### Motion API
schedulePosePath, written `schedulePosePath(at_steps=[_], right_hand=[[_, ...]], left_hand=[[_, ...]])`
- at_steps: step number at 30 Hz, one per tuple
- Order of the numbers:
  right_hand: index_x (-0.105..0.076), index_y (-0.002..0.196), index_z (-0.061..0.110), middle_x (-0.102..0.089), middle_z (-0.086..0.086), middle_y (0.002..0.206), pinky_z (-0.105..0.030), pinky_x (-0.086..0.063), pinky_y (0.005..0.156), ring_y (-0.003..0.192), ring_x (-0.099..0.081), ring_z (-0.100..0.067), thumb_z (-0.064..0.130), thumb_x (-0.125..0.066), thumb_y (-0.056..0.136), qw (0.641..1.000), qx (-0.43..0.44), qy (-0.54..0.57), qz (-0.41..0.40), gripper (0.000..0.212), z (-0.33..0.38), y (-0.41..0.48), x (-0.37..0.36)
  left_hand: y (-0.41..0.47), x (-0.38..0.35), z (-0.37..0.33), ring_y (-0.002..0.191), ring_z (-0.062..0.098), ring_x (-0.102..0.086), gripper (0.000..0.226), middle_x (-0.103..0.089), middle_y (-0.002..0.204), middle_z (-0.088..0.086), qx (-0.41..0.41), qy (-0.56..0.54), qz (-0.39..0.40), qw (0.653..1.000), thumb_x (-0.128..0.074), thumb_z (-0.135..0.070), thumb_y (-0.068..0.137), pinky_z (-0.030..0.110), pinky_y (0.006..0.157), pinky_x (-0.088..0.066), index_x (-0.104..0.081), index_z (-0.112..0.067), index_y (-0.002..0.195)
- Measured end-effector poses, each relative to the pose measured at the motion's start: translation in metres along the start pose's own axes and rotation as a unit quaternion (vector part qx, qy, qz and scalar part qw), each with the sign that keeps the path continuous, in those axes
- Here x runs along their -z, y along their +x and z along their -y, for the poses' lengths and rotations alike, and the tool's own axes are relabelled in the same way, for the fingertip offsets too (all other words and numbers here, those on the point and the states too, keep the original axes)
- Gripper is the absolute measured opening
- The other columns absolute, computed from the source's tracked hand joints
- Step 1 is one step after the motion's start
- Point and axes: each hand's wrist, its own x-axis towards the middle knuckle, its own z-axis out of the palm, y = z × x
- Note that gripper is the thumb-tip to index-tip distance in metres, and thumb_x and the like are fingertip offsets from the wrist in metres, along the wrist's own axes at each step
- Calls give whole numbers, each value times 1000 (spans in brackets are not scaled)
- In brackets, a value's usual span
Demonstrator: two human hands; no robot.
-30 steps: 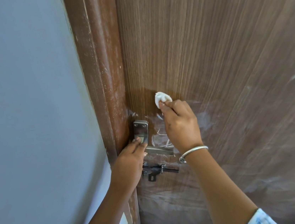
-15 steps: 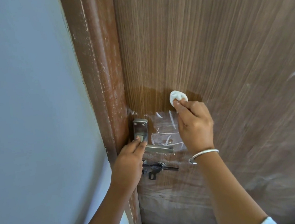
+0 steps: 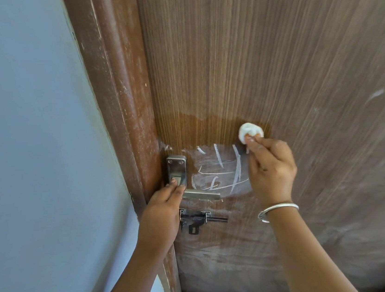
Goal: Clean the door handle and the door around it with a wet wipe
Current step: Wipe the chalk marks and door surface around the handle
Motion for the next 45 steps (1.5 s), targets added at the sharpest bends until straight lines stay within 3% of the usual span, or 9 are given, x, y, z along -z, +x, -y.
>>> schedulePosePath(at_steps=[4,10,18,23,26,30,34,39,45], right_hand=[[-73,93,2,-59,-12,78,-14,-42,72,68,-56,-21,6,-59,88,996,-66,7,-60,16,-3,6,3],[-73,96,2,-61,-10,75,-23,-44,63,64,-56,-23,0,-63,84,999,21,-12,32,16,8,-8,-10],[-70,96,3,-60,-13,74,-16,-43,66,66,-55,-21,0,-64,80,988,-120,9,-98,17,2,11,7],[-67,108,1,-50,-2,75,-19,-40,64,71,-42,-8,-2,-61,84,999,-40,8,14,25,24,12,-9],[-67,110,5,-55,-2,85,-20,-42,67,80,-46,-6,5,-56,89,998,-27,13,55,24,17,9,-5],[-69,105,3,-56,-10,102,-7,-39,80,84,-48,-6,12,-54,90,996,-89,6,-22,23,1,10,13],[-62,114,5,-52,18,106,1,-31,84,95,-47,5,23,-46,97,987,-157,16,-9,29,5,3,9],[-59,122,17,-60,-11,118,-8,-30,95,107,-48,-14,13,-42,99,994,-43,-9,96,29,-1,-13,10],[-70,102,-1,-68,-17,94,-17,-39,86,78,-56,-28,-13,-60,81,995,52,-86,-23,26,-42,-14,27]], left_hand=[[1,-1,-1,92,33,-69,48,-70,105,17,6,3,-2,1000,-83,6,59,45,73,-56,-69,0,105],[2,-2,2,92,32,-68,47,-70,105,16,7,-6,-8,1000,-82,4,61,43,78,-54,-69,-1,105],[1,-4,2,94,31,-68,47,-70,107,15,16,-13,-7,1000,-82,4,61,43,78,-54,-68,-2,107],[0,-5,2,93,31,-69,46,-70,105,16,9,-12,-18,1000,-82,2,62,37,83,-47,-69,-2,106],[0,-5,2,93,30,-69,46,-70,105,15,5,-13,-21,1000,-82,1,62,37,82,-48,-69,-2,105],[-1,-6,4,93,30,-68,45,-70,106,15,2,-17,-19,1000,-82,1,62,39,81,-51,-69,-2,106],[-1,-8,5,94,31,-68,43,-70,107,16,2,-19,-16,1000,-81,-1,65,41,79,-53,-68,-2,106],[0,-5,6,94,30,-68,39,-70,107,15,5,-19,-15,1000,-79,-3,68,41,77,-55,-69,-4,107],[0,-5,4,92,30,-69,36,-69,108,15,8,-16,-19,1000,-77,-4,71,39,78,-54,-69,-3,106]])
